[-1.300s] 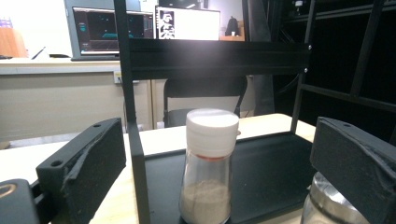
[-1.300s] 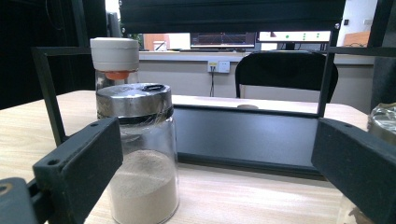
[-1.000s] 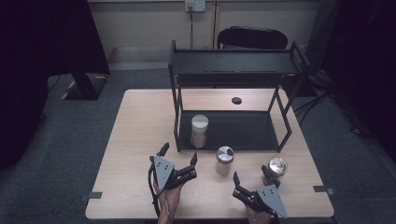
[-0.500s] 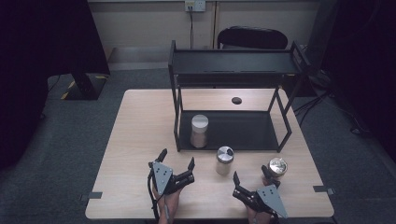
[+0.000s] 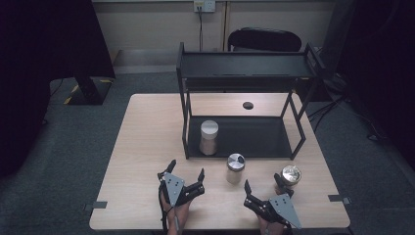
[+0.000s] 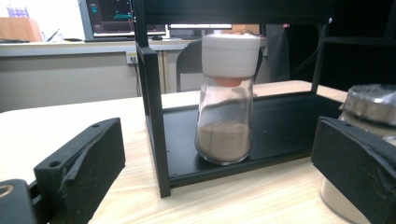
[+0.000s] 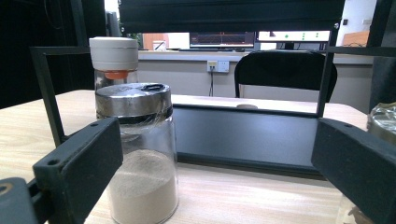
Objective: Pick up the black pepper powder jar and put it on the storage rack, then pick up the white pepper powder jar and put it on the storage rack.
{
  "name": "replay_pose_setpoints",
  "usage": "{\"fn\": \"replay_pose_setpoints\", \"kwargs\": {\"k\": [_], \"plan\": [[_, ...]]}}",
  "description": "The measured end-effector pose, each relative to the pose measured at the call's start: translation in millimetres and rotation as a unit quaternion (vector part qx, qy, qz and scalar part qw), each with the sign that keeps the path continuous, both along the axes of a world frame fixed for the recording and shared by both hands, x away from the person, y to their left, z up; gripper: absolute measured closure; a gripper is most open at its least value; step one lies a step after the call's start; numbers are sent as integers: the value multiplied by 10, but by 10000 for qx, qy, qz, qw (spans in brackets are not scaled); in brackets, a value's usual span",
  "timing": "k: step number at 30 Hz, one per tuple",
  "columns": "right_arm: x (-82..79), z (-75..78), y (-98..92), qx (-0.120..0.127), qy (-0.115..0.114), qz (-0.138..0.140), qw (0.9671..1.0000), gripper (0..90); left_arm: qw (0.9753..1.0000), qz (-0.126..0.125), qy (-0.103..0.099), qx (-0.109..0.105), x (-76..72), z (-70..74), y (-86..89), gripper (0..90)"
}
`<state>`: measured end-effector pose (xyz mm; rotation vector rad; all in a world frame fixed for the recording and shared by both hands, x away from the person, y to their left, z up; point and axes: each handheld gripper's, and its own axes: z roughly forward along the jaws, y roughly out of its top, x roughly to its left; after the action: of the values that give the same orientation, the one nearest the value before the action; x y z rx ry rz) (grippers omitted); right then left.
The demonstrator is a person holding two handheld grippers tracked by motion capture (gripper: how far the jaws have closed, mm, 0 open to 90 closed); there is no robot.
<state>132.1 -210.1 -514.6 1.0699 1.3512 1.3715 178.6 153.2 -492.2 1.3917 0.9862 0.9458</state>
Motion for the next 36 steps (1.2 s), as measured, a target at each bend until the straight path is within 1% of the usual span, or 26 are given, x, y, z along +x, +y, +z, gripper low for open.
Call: {"fn": "replay_pose_setpoints", "kwargs": {"k": [2,7,11,13,16,18,21,24,26,29,31,34,36], "plan": [[1,2,3,-6,5,-7,10000,11,9999,52,89,-81,-5,-34,-10,16],[-1,1,5,-9,2,-14,10000,11,9999,89,97,-90,-19,-90,-21,13],[2,4,-1,-10,10,7,10000,12,9999,90,108,-64,-21,-86,-22,12],[0,1,-1,-6,3,4,10000,11,9999,129,52,-83,-33,-106,-34,11],[-2,0,3,-1,1,-9,10000,11,9997,157,-13,-191,-47,-140,-27,12],[0,3,1,-4,8,-1,10000,11,9997,153,10,-185,-43,-132,-27,11],[2,3,-2,-7,10,7,10000,11,9998,185,-21,-93,-51,-132,-54,5],[4,6,-7,-5,18,21,10000,11,9996,218,-52,-177,-60,-151,-52,4],[6,9,-11,-7,26,35,10000,10,9996,210,-18,-164,-51,-138,-50,4],[14,18,-29,-13,50,98,9999,9,9997,207,-59,-78,-59,-142,-63,3],[15,21,-32,-8,58,106,9999,9,9997,198,-82,-90,-63,-152,-60,3],[0,4,-14,-30,2,66,10000,10,9996,219,-87,-160,-65,-160,-53,3],[7,19,-16,-53,41,91,9999,10,9995,236,-104,-154,-71,-166,-60,3]]}}
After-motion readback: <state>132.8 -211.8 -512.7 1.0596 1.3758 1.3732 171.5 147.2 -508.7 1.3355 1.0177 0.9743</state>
